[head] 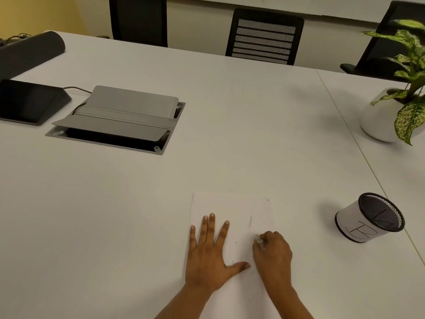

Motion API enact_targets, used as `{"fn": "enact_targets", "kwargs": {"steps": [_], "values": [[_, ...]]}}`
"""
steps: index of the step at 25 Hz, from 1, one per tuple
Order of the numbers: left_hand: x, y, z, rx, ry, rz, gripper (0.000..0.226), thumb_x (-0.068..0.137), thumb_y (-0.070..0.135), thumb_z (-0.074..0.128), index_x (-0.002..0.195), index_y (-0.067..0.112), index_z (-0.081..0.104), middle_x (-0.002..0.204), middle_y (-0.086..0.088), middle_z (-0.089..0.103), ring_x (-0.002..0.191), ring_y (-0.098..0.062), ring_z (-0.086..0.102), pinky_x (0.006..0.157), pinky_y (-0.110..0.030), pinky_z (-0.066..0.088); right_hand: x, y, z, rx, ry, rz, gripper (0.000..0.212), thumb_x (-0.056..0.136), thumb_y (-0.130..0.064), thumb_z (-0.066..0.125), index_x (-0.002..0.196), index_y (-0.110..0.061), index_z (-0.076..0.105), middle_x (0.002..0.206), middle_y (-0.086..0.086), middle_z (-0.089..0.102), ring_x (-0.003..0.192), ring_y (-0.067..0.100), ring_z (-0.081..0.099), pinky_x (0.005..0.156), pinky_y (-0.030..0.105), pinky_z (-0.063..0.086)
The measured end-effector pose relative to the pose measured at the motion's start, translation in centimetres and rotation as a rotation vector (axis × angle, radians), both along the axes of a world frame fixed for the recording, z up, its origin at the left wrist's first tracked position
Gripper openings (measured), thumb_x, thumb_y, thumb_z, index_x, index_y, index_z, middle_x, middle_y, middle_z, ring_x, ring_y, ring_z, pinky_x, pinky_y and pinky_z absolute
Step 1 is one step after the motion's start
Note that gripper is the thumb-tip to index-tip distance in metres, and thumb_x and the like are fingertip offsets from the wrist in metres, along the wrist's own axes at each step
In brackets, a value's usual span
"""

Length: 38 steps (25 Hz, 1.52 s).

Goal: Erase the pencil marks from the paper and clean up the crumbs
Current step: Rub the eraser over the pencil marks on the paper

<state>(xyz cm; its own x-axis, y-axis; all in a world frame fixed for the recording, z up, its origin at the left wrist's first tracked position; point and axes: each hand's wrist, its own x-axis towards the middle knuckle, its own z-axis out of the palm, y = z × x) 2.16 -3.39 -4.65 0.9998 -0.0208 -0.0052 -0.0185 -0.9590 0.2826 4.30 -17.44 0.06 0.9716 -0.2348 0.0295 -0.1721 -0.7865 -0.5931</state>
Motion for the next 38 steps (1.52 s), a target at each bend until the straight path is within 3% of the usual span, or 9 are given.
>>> {"fn": "enact_targets", "kwargs": {"steps": [3,13,19,23,26,30,38], "values": [[0.0,0.0,0.0,-0.001,-0.011,-0.010,0.097,0.069,0.088,0.022,0.140,0.024,0.036,0.148,-0.014,0.032,0.138,-0.027,0.018,0.105,-0.052,0.017,-1.2,1.6,-0.2,0.033,0.049,0.095,0.011,0.082,-0.015,0.059,0.075,-0.007,0.060,0.068,0.001,0.052,0.063,0.016,0.051,0.052,0.010,0.029],[0.2,0.2,0.1,0.001,0.007,-0.010,0.102,0.064,0.092,0.024,0.140,0.025,0.037,0.147,-0.014,0.033,0.139,-0.023,0.011,0.106,-0.052,0.013,0.3,-1.1,0.1,0.044,0.045,0.054,0.013,0.080,-0.014,0.064,0.073,-0.004,0.063,0.067,0.005,0.057,0.062,0.020,0.054,0.056,0.022,0.037],[0.4,-1.3,0.3,-0.036,0.030,-0.007,0.102,0.067,0.088,0.017,0.136,0.016,0.037,0.146,-0.013,0.036,0.139,-0.024,0.013,0.106,-0.051,0.014,-1.3,-0.3,-0.2,0.062,0.081,0.041,0.013,0.079,-0.017,0.064,0.070,-0.012,0.054,0.065,0.003,0.055,0.059,0.014,0.050,0.050,0.012,0.029],[0.2,-2.4,0.1,-0.041,0.020,-0.014,0.103,0.071,0.086,0.018,0.138,0.011,0.037,0.146,-0.012,0.037,0.139,-0.024,0.016,0.104,-0.052,0.018,-0.8,-0.9,0.5,0.048,0.146,0.117,0.012,0.080,-0.020,0.063,0.074,-0.010,0.062,0.068,0.001,0.056,0.065,0.016,0.054,0.056,0.018,0.037],[0.2,-2.4,0.2,-0.025,0.002,-0.021,0.103,0.072,0.086,0.018,0.137,0.010,0.041,0.145,-0.012,0.037,0.137,-0.024,0.023,0.104,-0.052,0.019,-0.2,-1.0,0.6,0.122,0.087,0.183,0.012,0.078,-0.021,0.068,0.076,-0.009,0.067,0.068,0.002,0.060,0.065,0.015,0.056,0.060,0.019,0.042],[0.2,-2.4,0.0,-0.016,-0.014,-0.032,0.096,0.076,0.079,0.014,0.139,0.010,0.036,0.146,-0.011,0.036,0.137,-0.024,0.024,0.103,-0.052,0.020,-1.2,0.3,-0.3,0.108,0.001,0.312,0.008,0.077,-0.017,0.069,0.074,-0.009,0.068,0.062,-0.015,0.046,0.063,0.006,0.049,0.060,0.010,0.035],[0.1,-2.6,0.2,-0.018,0.011,-0.016,0.111,0.064,0.092,0.025,0.137,0.010,0.042,0.145,-0.011,0.039,0.136,-0.023,0.025,0.104,-0.053,0.017,4.0,-1.3,-0.1,0.024,-0.069,0.181,0.011,0.082,-0.010,0.062,0.078,0.000,0.065,0.070,0.002,0.050,0.070,0.017,0.049,0.059,0.012,0.030]]}}
